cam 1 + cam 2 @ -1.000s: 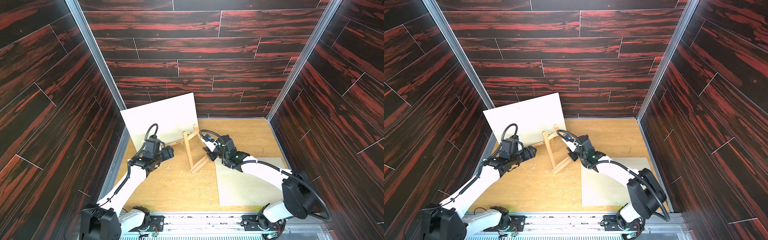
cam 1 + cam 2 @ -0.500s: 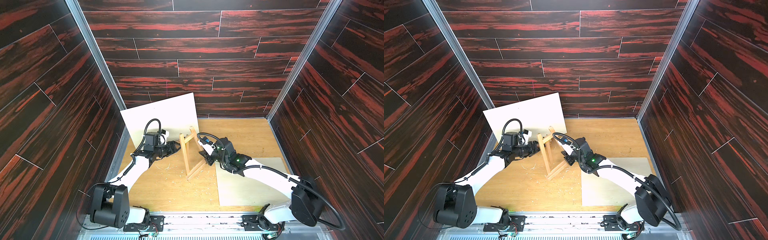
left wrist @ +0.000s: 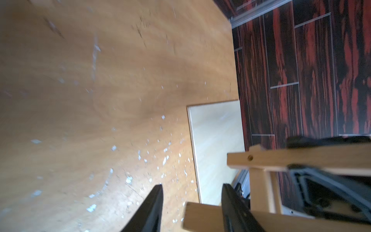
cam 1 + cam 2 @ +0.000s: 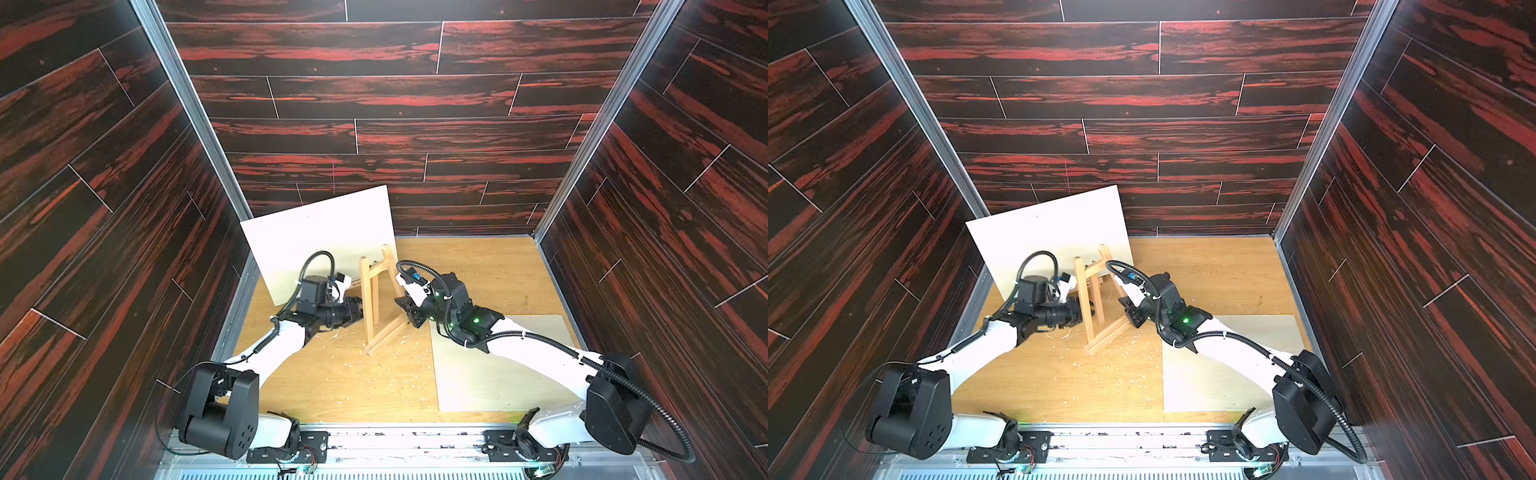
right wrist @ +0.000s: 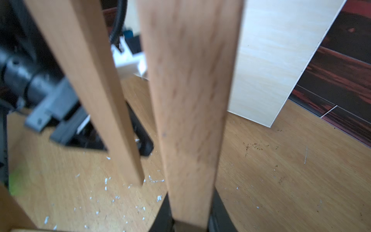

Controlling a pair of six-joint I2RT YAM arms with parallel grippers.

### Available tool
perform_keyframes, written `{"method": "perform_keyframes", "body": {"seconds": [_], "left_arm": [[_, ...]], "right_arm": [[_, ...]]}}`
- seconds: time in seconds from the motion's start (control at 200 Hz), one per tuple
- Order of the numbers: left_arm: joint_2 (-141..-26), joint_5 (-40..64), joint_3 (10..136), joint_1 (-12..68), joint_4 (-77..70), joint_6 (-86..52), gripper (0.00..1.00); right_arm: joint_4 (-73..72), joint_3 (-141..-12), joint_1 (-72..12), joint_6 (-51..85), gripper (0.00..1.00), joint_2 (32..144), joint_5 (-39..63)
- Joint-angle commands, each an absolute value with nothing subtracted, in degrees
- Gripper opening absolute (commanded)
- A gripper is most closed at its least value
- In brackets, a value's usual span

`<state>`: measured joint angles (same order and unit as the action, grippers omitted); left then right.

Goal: Disassemble the easel
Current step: Fold up the easel, then place the easel at the center of the board.

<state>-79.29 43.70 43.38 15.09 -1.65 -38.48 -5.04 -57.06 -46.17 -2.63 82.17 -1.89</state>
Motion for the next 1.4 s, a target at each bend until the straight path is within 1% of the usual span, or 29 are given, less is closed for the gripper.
{"method": "perform_keyframes", "body": {"seconds": [0.0, 0.326, 0.556, 0.771, 0.862, 1.192, 1.313, 1.398], "left_arm": [[-76.52, 44.15, 41.89, 17.09, -4.78, -40.42, 0.51], [-75.40, 44.83, 37.67, 19.61, -7.86, -43.52, 0.50], [-75.57, 41.79, 31.50, 22.15, -8.04, -45.23, 0.49], [-80.19, 39.22, 29.53, 23.90, -6.96, -45.14, 0.48], [-82.82, 38.12, 29.75, 24.02, -5.99, -44.39, 0.46], [-84.05, 27.57, 31.42, 24.08, 5.26, -40.83, 0.45], [-81.66, 22.49, 31.64, 23.99, 9.67, -40.73, 0.46], [-78.59, 17.68, 31.90, 23.67, 13.67, -40.87, 0.49]], "right_arm": [[-11.86, -57.66, -46.91, 1.58, 0.09, 80.58, -2.18], [-16.48, -52.13, -50.63, 8.99, 0.09, 82.17, -6.04], [-19.55, -44.76, -53.66, 17.91, 0.09, 82.77, -11.27], [-19.71, -39.84, -55.78, 25.90, 0.09, 84.81, -13.36], [-18.69, -39.21, -56.41, 28.05, 0.09, 86.66, -14.07], [-13.24, -40.04, -57.04, 32.72, 0.09, 90.59, -17.26], [-9.95, -41.99, -57.03, 33.34, 0.09, 91.99, -17.99], [-7.51, -43.67, -57.04, 33.67, 0.09, 92.94, -18.09]]}}
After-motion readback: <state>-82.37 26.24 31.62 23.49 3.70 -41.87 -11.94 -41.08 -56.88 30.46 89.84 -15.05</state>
